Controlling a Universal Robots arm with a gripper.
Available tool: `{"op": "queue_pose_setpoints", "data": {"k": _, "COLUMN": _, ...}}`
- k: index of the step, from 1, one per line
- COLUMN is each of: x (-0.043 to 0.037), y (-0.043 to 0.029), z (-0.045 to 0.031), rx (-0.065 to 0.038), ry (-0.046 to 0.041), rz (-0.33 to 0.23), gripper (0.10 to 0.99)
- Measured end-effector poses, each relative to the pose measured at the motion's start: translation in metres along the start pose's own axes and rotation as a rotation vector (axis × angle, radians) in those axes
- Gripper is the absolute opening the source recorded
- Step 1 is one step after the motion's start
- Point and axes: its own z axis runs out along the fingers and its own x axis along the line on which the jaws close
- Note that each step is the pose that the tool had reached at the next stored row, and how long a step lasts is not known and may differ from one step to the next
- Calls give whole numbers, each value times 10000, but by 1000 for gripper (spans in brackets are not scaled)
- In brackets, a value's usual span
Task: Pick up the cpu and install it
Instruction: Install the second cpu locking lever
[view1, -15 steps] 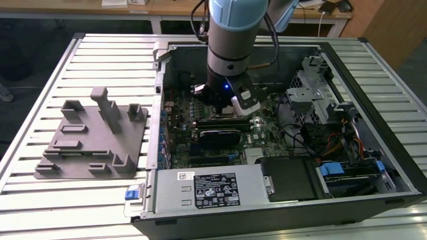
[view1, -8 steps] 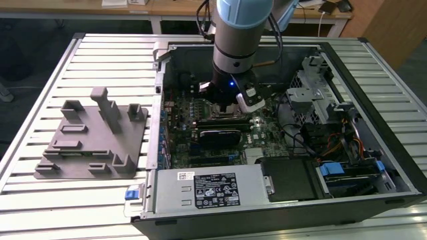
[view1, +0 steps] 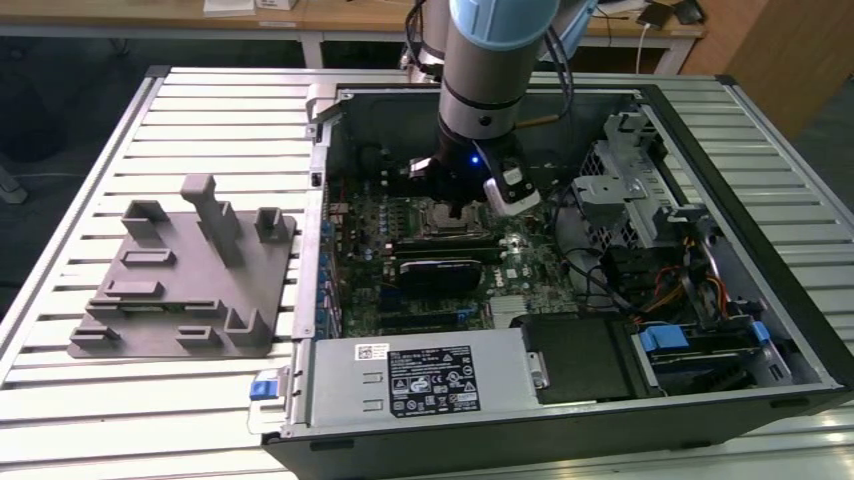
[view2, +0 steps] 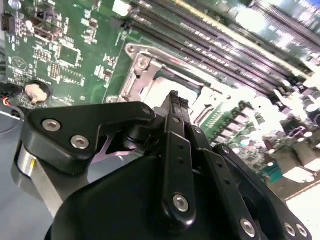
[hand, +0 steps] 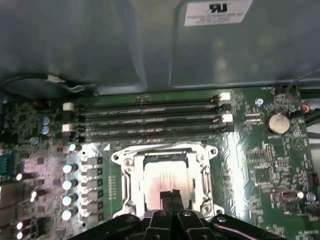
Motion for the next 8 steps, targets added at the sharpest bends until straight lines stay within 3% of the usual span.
{"op": "queue_pose_setpoints", "data": {"k": 4, "x": 2, "y": 107, "z": 43, "rx": 254, "ry": -16, "rz": -1, "gripper": 106}}
{"op": "queue_pose_setpoints", "data": {"k": 8, "x": 3, "y": 127, "z": 56, "rx": 306, "ry": -19, "rz": -2, "gripper": 106}}
